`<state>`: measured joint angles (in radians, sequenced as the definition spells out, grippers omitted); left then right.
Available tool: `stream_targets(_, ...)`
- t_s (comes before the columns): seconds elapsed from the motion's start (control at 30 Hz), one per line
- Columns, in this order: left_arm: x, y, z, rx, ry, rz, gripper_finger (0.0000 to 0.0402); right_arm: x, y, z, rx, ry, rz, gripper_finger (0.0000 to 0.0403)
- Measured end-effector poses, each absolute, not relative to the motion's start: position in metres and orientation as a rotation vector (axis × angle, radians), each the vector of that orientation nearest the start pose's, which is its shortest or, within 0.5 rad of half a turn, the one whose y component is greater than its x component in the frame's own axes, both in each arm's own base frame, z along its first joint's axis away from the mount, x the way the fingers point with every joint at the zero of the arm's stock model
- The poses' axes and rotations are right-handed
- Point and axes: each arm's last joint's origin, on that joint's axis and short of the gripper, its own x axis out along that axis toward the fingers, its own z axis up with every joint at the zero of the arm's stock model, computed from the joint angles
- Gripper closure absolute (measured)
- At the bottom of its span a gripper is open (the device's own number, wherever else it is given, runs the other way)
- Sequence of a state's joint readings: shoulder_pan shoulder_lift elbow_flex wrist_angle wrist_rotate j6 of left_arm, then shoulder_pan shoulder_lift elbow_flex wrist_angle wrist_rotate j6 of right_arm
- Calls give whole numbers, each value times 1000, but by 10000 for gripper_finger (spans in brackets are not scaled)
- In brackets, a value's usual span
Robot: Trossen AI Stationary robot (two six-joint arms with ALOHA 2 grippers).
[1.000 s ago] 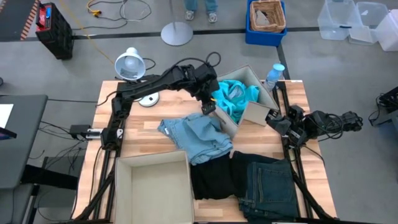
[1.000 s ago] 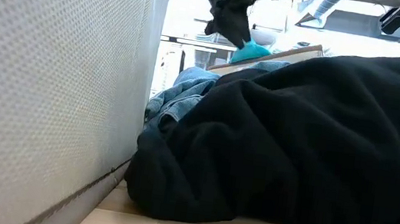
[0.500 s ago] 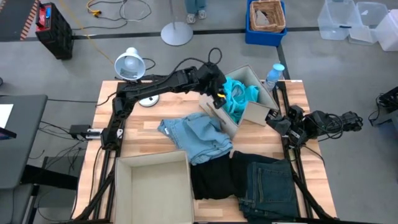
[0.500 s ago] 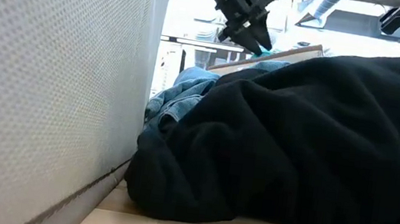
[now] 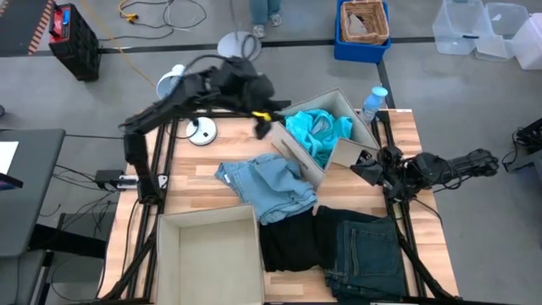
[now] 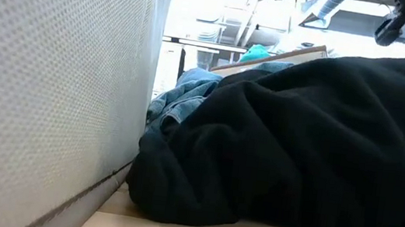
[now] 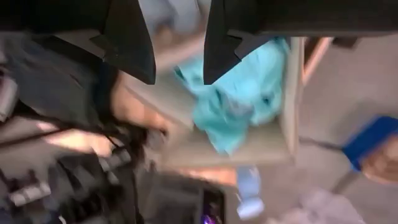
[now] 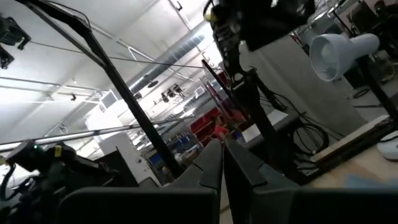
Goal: Sort clothes
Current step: Put the light blue pants into the top laundry organizer
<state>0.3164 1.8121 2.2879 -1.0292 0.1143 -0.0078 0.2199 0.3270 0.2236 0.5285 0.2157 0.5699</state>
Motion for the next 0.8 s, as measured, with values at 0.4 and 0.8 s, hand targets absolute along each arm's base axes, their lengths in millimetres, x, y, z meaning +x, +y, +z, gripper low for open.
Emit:
stream_targets(0.4,377,56,396,66,929,-47,231,117,18,300,472,-374,67,323)
stream_targets(0.8,405,79,324,-139,1253,162,121,127,26,295,543,-295,116,294)
